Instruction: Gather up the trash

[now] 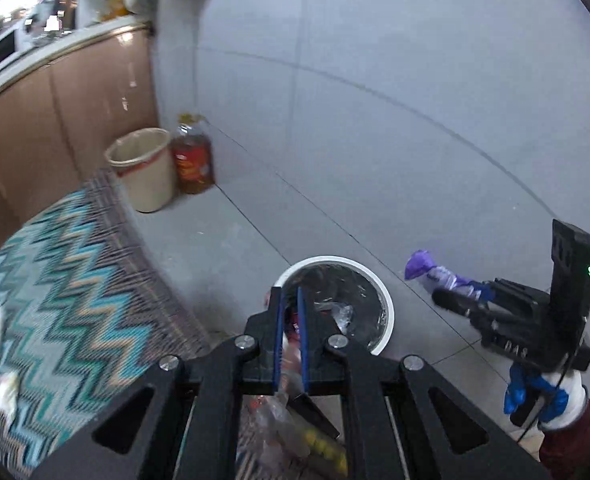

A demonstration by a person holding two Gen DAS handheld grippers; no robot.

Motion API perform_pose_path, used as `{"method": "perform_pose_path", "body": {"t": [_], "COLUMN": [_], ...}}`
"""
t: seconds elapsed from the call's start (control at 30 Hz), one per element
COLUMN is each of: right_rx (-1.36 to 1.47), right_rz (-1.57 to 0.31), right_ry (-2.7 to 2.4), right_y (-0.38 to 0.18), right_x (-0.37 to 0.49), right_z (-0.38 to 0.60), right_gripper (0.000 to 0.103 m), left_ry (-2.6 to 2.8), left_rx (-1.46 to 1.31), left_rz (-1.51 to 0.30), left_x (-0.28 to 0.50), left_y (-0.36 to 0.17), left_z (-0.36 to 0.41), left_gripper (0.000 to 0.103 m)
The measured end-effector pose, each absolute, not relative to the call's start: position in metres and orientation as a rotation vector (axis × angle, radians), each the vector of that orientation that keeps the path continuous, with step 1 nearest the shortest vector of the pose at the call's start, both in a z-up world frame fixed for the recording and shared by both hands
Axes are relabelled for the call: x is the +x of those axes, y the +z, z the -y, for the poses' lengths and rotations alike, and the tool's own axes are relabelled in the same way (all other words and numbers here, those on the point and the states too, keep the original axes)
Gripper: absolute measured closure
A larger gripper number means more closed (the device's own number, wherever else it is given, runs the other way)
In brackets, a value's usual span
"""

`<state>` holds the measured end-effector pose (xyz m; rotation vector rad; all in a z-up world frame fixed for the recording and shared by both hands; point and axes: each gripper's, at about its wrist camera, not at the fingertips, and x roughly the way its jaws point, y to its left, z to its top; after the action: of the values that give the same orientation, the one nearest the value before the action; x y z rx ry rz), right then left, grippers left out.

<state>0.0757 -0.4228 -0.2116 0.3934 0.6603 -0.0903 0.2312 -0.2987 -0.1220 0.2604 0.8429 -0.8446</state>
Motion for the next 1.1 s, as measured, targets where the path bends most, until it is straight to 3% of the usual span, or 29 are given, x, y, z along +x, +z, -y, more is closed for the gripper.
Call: {"method": "perform_pose_path", "body": {"t": [0.27,0.3,0.37,0.93,1.1], "right_rx": [0.454,0.465,0.475,0.471,0.452], "right_rz": [-0.762,-0.777,-0.796,-0.803,-0.802], "right_ry": [-0.14,-0.15,-0.165,-0.156,-0.088], "right_y": [-0.258,-0.265,-0.273,-0.274,-0.273], "right_x": [0.109,0.112,0.117,0.113,0.095], "right_z": [0.459,0.463,0.468,0.46,0.441], "right_gripper": [0.067,0.063,0.041,0.04,0.046], "left_ry": [-0.935,-0.938,-0.946,-0.896,-0.867], "left_rx": [0.282,0.279,0.267,0.155,0.114], "left_rz": [-0.959,-0.973,-0.999,-0.978,-0.969], "left_x": [0.267,0.27,0.275,0.275,0.267], "left_y": [-0.167,-0.172,-0.179,-0.162,-0.154], "left_z": [0.376,0.38,0.384,0.334,0.304], "left_gripper": [0.097,0.096,0.095,0.095,0.095]}}
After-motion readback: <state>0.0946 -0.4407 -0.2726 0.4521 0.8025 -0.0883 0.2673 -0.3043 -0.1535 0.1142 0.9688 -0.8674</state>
